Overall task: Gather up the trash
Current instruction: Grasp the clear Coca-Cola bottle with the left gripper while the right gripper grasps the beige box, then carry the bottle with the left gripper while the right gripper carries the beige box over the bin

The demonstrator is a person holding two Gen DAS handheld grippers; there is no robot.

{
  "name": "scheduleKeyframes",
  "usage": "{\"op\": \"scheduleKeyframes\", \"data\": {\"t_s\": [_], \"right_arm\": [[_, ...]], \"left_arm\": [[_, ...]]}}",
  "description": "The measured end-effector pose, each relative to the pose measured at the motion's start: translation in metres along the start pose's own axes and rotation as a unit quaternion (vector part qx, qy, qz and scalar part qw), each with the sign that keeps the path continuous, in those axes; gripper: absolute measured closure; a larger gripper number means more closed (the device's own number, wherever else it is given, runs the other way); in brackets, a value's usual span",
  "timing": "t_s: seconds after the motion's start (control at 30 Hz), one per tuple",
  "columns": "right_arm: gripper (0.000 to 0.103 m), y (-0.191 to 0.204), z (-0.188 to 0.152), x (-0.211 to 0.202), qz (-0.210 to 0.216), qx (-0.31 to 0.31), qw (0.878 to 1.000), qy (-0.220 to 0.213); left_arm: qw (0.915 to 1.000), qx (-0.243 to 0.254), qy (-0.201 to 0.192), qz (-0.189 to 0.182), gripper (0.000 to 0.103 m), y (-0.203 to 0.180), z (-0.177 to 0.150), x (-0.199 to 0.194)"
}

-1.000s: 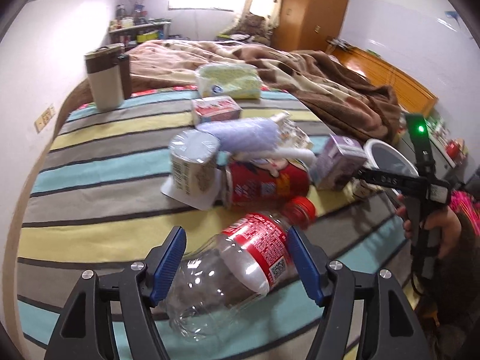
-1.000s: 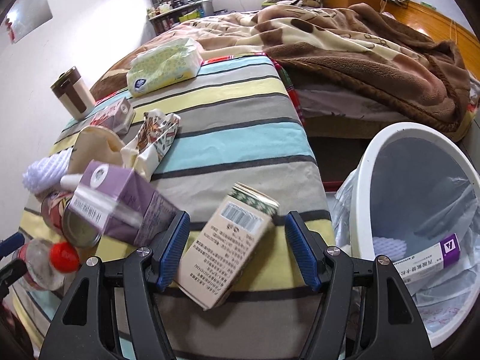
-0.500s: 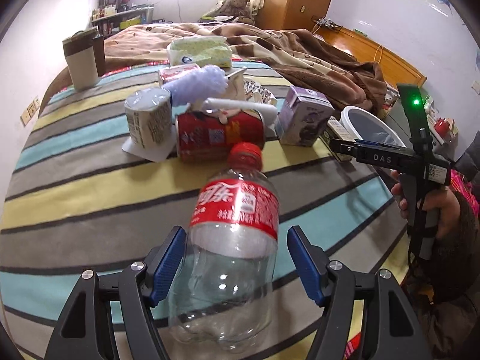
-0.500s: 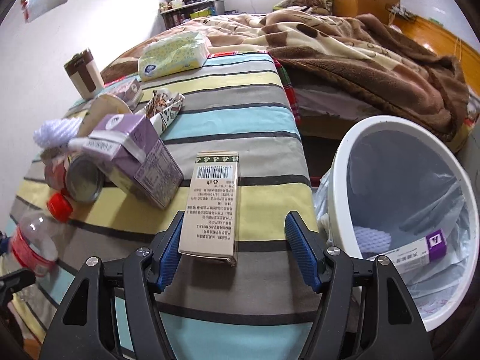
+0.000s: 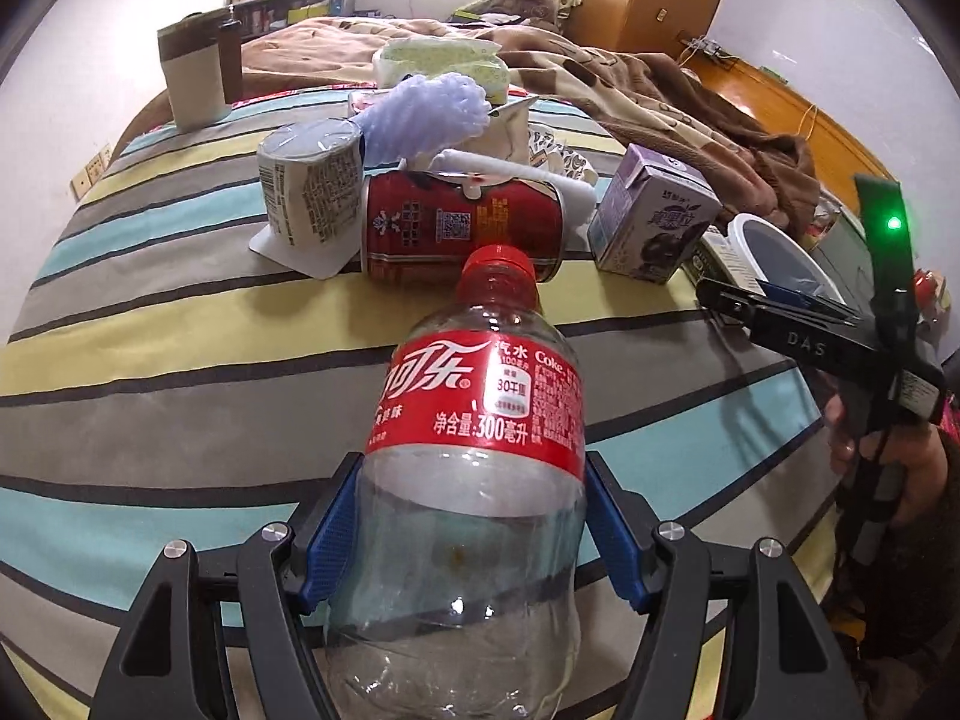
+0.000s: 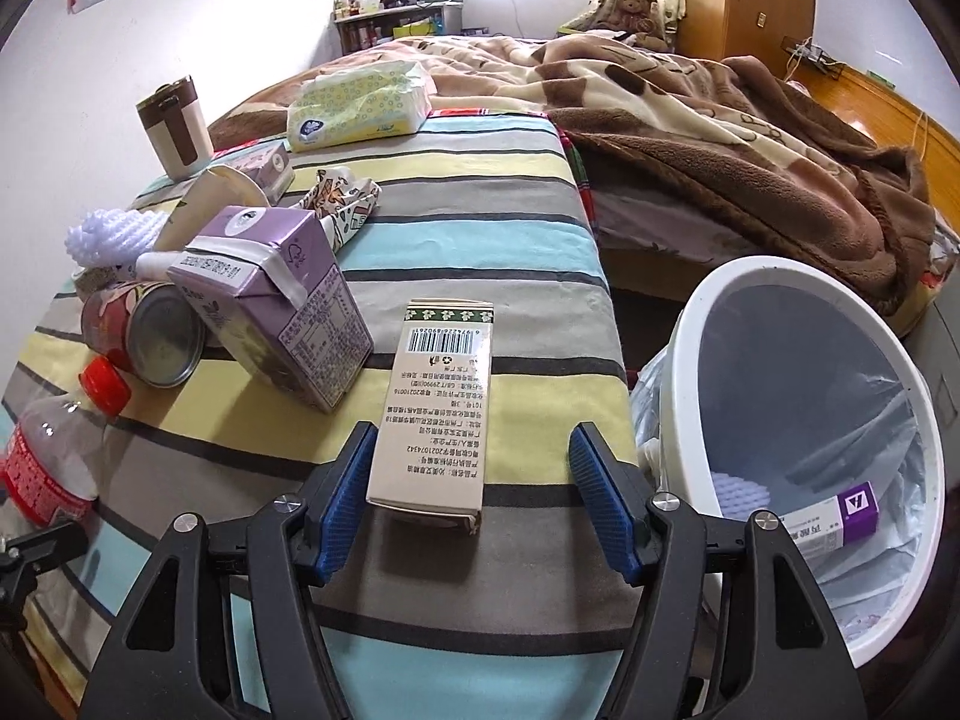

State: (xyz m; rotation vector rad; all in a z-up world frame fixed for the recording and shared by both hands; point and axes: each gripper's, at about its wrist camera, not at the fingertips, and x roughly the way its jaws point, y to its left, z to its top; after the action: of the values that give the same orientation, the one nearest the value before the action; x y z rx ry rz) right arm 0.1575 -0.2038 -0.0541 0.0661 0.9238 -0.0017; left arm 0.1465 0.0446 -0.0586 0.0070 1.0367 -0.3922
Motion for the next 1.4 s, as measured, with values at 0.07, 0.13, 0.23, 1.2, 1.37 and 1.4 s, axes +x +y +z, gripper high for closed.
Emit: {"op": "scheduleKeyframes", "data": {"t_s": [0.07,0.13,0.23,1.2,1.37,1.4], "right_arm": [[0.046,0.0,-0.001,0.001,0.002,0.003,1.0,0.001],[0.055,0.0,-0.002,0.0,0.004,0.004,1.0,-0.001],[0.067,-0.002,-0.003,-0.002,0.011,0.007,1.0,-0.004],[0.07,-0.025,-0.01,-0.049,0.051,0.04,0.996,-0.064],[0.07,-0.039,-0.009,-0.061,0.043,0.051,0.995,-0.08],[0.07,-0.042,-0.01,-0.063,0.041,0.054,0.994,-0.083]], "left_arm": [[1.0,-0.006,-0.003,-0.005,0.034,0.0,0.0,-0.002],[0.9999,-0.015,-0.002,-0.003,0.035,0.002,0.001,-0.001],[0.9997,-0.021,-0.002,0.006,0.041,0.002,0.001,-0.001],[0.998,-0.013,-0.059,-0.019,0.042,-0.045,0.017,-0.029],[0.9971,0.003,-0.068,-0.033,0.041,-0.068,0.029,-0.031],[0.9969,0.007,-0.07,-0.035,0.041,-0.072,0.031,-0.031]]}}
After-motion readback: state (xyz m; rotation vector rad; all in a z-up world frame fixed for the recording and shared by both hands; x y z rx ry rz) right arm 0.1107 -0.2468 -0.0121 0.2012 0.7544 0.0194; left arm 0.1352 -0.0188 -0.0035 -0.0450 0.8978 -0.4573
